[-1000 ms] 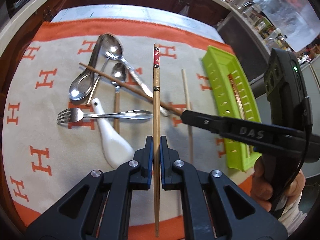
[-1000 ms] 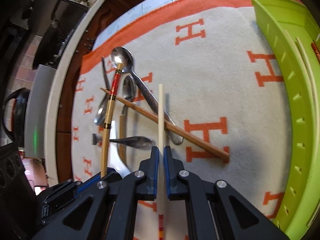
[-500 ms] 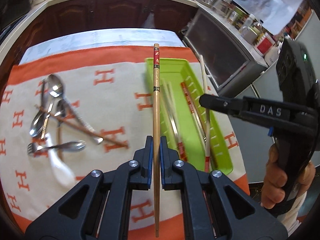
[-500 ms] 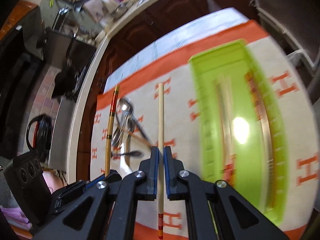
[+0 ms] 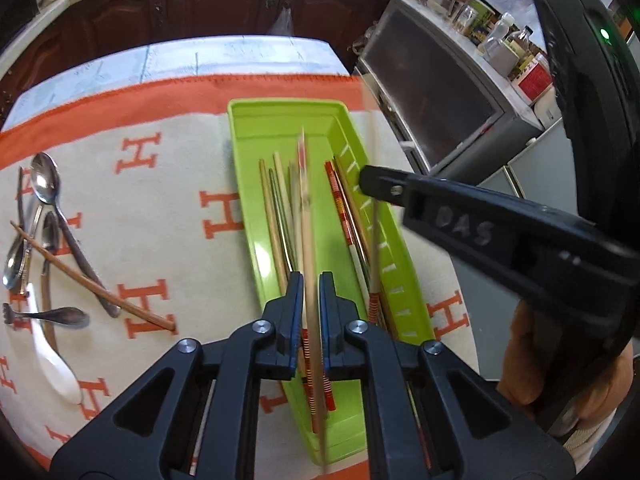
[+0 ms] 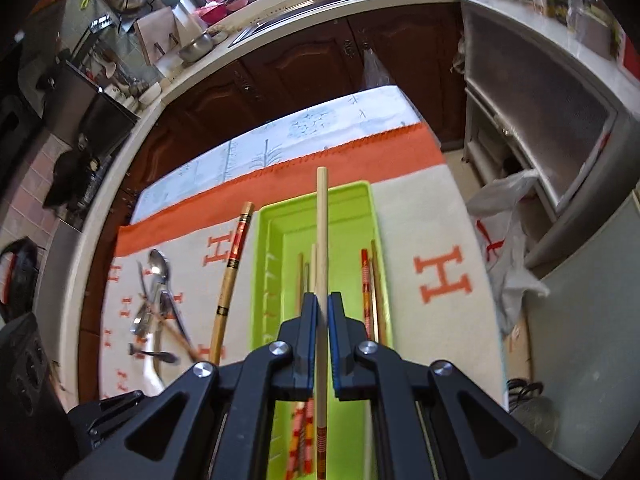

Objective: Organize utensils
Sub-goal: 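Carry both chopsticks into the green tray and open both tools, then move both open tools back over the remaining spoons and fork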

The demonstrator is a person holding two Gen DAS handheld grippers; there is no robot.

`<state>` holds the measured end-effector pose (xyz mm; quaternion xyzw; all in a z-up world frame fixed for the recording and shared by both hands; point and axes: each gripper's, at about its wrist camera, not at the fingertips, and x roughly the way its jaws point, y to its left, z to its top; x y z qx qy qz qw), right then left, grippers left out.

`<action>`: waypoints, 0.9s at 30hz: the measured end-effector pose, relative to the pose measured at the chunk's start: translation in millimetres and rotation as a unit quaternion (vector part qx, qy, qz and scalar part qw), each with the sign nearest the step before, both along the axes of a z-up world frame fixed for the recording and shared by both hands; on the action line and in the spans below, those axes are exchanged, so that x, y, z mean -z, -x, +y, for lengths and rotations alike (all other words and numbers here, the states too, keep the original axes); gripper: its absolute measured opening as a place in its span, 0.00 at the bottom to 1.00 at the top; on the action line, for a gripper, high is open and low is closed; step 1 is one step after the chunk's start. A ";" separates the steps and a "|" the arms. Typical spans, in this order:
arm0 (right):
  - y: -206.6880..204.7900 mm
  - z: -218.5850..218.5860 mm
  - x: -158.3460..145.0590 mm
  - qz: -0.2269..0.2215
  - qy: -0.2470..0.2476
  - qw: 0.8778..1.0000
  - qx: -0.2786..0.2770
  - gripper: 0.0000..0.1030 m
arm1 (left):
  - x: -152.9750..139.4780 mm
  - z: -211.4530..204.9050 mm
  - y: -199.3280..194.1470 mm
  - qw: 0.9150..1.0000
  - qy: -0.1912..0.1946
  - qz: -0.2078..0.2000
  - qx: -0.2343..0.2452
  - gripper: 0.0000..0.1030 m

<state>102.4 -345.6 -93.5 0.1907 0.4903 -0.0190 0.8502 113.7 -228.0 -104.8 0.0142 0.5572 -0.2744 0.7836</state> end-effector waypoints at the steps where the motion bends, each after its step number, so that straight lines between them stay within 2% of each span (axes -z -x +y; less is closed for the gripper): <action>1: 0.0 3.3 2.2 0.003 0.010 1.000 -0.006 0.05 | 3.4 -1.5 -1.2 1.000 0.000 0.005 0.004 0.04; 4: -6.2 10.8 12.4 0.020 0.020 0.999 -0.022 0.06 | 7.6 -2.9 -0.5 1.000 -0.002 0.014 0.014 0.06; 9: -3.4 9.0 29.4 0.037 0.005 0.999 -0.019 0.06 | 4.7 2.8 4.7 1.000 -0.009 0.007 0.013 0.20; 18: 16.8 10.2 35.4 0.040 -0.016 0.999 -0.014 0.06 | -5.2 21.5 14.8 0.999 -0.032 -0.018 0.006 0.20; 27: 38.8 30.4 29.9 0.026 -0.026 0.999 -0.025 0.07 | -8.2 56.4 25.7 0.997 -0.059 -0.033 -0.023 0.21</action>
